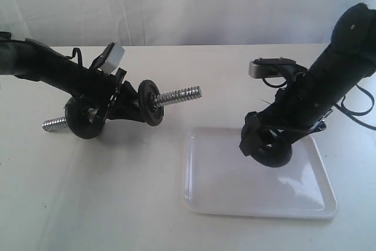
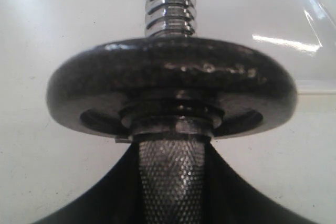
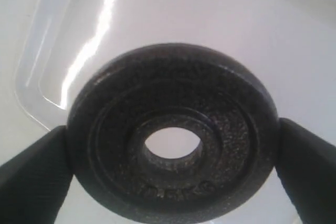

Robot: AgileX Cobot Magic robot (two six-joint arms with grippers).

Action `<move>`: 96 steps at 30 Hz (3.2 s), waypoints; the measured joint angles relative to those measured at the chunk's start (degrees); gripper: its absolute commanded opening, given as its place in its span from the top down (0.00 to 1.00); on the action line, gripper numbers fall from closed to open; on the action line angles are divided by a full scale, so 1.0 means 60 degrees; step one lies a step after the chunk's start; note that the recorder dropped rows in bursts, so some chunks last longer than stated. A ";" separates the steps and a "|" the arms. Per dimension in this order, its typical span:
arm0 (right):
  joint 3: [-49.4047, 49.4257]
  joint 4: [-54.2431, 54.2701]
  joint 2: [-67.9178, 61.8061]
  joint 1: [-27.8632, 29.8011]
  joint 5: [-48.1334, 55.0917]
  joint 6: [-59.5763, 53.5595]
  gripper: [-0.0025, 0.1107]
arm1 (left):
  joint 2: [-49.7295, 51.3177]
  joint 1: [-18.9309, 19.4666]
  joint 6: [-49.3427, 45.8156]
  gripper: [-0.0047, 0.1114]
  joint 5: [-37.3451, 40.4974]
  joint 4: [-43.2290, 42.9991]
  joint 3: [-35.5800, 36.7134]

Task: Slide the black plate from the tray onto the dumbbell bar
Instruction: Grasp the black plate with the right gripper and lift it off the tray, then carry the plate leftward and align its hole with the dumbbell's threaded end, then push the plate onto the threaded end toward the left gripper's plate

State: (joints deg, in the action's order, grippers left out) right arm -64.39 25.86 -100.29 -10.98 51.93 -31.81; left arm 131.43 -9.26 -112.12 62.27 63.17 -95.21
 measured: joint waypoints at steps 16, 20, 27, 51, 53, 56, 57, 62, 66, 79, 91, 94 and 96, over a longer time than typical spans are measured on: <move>0.0000 0.6162 -0.0283 0.1438 0.0770 -0.5073 0.98 | 0.0000 0.0000 0.0000 0.96 0.0021 -0.0020 0.0000; 0.0000 0.7645 -0.0996 0.1455 0.1190 -0.6612 0.98 | 0.0000 0.0000 0.0000 0.96 0.0081 -0.0041 0.0000; 0.0000 0.9890 -0.2253 0.1455 0.1978 -0.9389 0.98 | 0.0000 0.0000 0.0000 0.96 0.0081 -0.0041 0.0000; -0.1873 0.8658 -0.3183 0.1335 0.2442 -0.7931 0.98 | 0.0000 0.0000 0.0000 0.96 0.0098 -0.0060 0.0000; -0.2041 0.8487 -0.3183 0.1268 0.2446 -0.7732 0.98 | 0.0000 0.0000 0.0000 0.96 0.0098 -0.0060 0.0000; -0.2227 0.8308 -0.3183 0.1132 0.2465 -0.7534 0.98 | 0.0000 0.0000 0.0000 0.96 0.0098 -0.0060 0.0000; -0.2297 0.8282 -0.3183 0.1072 0.2494 -0.7497 0.98 | 0.0000 0.0000 0.0000 0.96 0.0098 -0.0060 0.0000; -0.2387 0.8220 -0.3183 0.0869 0.2438 -0.7380 0.98 | 0.0000 0.0000 0.0000 0.96 0.0113 -0.0060 0.0000; -0.2387 0.8146 -0.3189 0.0784 0.2386 -0.7376 0.98 | 0.0000 0.0000 0.0000 0.96 0.0113 -0.0060 0.0000; -0.2387 0.8145 -0.3256 0.0553 0.1826 -0.7538 0.98 | 0.0000 0.0006 0.0000 0.96 0.0119 -0.0060 0.0000; -0.2387 0.8290 -0.3330 0.0505 0.1966 -0.7784 0.98 | 0.0000 0.0055 0.0000 0.96 0.0221 -0.0158 0.0036; -0.2387 0.8290 -0.3330 0.0505 0.2010 -0.7858 0.98 | 0.0000 0.0078 0.0000 0.96 0.0260 -0.0201 0.0036; -0.2412 0.8290 -0.3342 0.0505 0.2035 -0.7953 0.98 | 0.0000 0.0078 0.0000 0.96 0.0260 -0.0201 0.0036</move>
State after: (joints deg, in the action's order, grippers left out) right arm -78.86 75.60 -120.34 -7.95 64.14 -79.53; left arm 131.43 -8.79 -112.12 63.83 61.96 -95.00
